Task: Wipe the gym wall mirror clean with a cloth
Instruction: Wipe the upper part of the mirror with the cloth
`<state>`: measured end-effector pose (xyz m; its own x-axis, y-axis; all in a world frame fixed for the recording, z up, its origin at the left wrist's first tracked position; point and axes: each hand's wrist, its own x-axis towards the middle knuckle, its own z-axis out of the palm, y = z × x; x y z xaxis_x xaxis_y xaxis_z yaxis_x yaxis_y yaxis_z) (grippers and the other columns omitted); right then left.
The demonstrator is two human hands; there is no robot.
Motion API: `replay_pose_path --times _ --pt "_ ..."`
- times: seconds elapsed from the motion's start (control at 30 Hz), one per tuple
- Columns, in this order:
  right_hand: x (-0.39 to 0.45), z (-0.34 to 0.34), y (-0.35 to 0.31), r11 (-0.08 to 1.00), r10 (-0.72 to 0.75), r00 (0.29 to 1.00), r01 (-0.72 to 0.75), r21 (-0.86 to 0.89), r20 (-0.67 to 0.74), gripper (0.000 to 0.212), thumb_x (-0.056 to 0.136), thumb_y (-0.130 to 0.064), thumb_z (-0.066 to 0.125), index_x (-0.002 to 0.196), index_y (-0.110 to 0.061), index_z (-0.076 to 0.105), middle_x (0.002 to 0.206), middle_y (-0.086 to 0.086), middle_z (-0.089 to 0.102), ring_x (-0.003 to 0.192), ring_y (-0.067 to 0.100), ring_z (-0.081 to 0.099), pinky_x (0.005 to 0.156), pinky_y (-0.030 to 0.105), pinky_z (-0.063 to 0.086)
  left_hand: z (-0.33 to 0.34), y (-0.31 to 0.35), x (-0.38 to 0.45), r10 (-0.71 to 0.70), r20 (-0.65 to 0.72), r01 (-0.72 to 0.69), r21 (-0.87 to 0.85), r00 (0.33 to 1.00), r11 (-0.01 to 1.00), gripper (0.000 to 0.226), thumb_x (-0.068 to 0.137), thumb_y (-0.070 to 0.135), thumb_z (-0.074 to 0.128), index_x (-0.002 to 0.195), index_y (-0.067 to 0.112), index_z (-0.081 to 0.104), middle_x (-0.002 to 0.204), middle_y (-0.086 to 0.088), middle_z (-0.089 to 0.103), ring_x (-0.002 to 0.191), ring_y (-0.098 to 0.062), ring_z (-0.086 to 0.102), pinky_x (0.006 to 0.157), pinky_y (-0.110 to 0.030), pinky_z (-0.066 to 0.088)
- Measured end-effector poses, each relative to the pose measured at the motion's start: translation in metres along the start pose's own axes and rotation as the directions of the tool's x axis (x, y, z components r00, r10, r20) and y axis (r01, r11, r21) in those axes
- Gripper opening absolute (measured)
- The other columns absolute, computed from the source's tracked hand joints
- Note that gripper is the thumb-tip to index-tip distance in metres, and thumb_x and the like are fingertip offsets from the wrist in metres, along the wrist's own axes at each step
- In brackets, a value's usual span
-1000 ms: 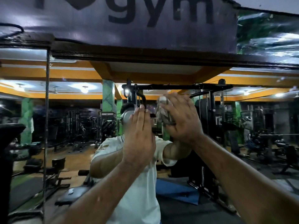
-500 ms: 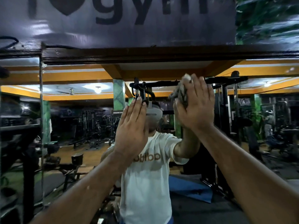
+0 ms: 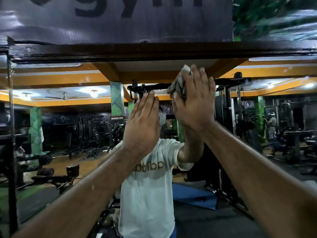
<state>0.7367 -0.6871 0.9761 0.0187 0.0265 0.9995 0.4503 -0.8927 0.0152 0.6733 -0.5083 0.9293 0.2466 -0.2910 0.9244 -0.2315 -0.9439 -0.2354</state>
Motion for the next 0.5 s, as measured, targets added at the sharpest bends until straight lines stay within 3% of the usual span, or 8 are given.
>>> replay_pose_path --times 0.17,0.23,0.37,0.43,0.5 --pt "-0.037 -0.016 0.032 0.939 -0.340 0.927 0.342 0.017 0.159 0.068 0.095 -0.053 0.048 0.153 -0.017 0.047 0.166 0.012 0.037 0.156 0.031 0.028 0.129 0.052 0.009 0.010 0.010 0.009 0.014 -0.040 -0.015 -0.038 0.999 0.999 0.069 0.093 0.028 0.027 0.156 0.000 0.028 0.165 -0.017 0.021 0.154 -0.029 0.016 0.126 -0.047 0.017" --pt "-0.022 -0.020 0.052 0.963 -0.264 0.956 0.268 -0.016 0.132 0.071 0.094 -0.051 0.047 0.156 -0.016 0.044 0.167 0.013 0.034 0.156 0.032 0.026 0.129 0.054 0.010 0.014 0.016 0.015 0.043 -0.039 -0.044 -0.019 0.998 0.999 0.069 0.092 0.028 0.027 0.155 0.000 0.028 0.165 -0.018 0.022 0.154 -0.029 0.017 0.125 -0.047 0.019" --pt "0.008 -0.018 0.045 0.997 0.045 0.999 -0.046 -0.059 -0.022 0.073 0.099 -0.047 0.039 0.165 -0.016 0.028 0.173 0.012 0.020 0.161 0.031 0.014 0.130 0.051 0.007 0.021 0.029 0.027 0.057 -0.079 -0.058 -0.011 0.995 0.998 0.060 0.100 0.025 0.033 0.154 0.000 0.031 0.164 -0.018 0.025 0.154 -0.029 0.020 0.126 -0.045 0.018" --pt "-0.012 -0.015 0.037 0.999 -0.032 0.999 0.033 -0.029 0.029 0.073 0.101 -0.047 0.037 0.165 -0.015 0.026 0.173 0.013 0.019 0.161 0.031 0.013 0.130 0.052 0.006 0.023 0.034 0.029 0.060 -0.104 -0.062 -0.012 0.993 0.998 0.061 0.100 0.026 0.030 0.154 -0.001 0.031 0.163 -0.019 0.026 0.153 -0.030 0.022 0.126 -0.043 0.014" --pt "-0.043 -0.017 0.047 0.975 -0.221 0.971 0.223 -0.014 0.090 0.070 0.100 -0.046 0.039 0.162 -0.014 0.035 0.171 0.015 0.025 0.160 0.031 0.016 0.130 0.054 0.008 0.026 0.039 0.030 0.075 -0.118 -0.079 -0.024 0.990 0.997 0.061 0.099 0.026 0.028 0.153 -0.002 0.032 0.163 -0.020 0.028 0.152 -0.031 0.023 0.125 -0.043 0.014"
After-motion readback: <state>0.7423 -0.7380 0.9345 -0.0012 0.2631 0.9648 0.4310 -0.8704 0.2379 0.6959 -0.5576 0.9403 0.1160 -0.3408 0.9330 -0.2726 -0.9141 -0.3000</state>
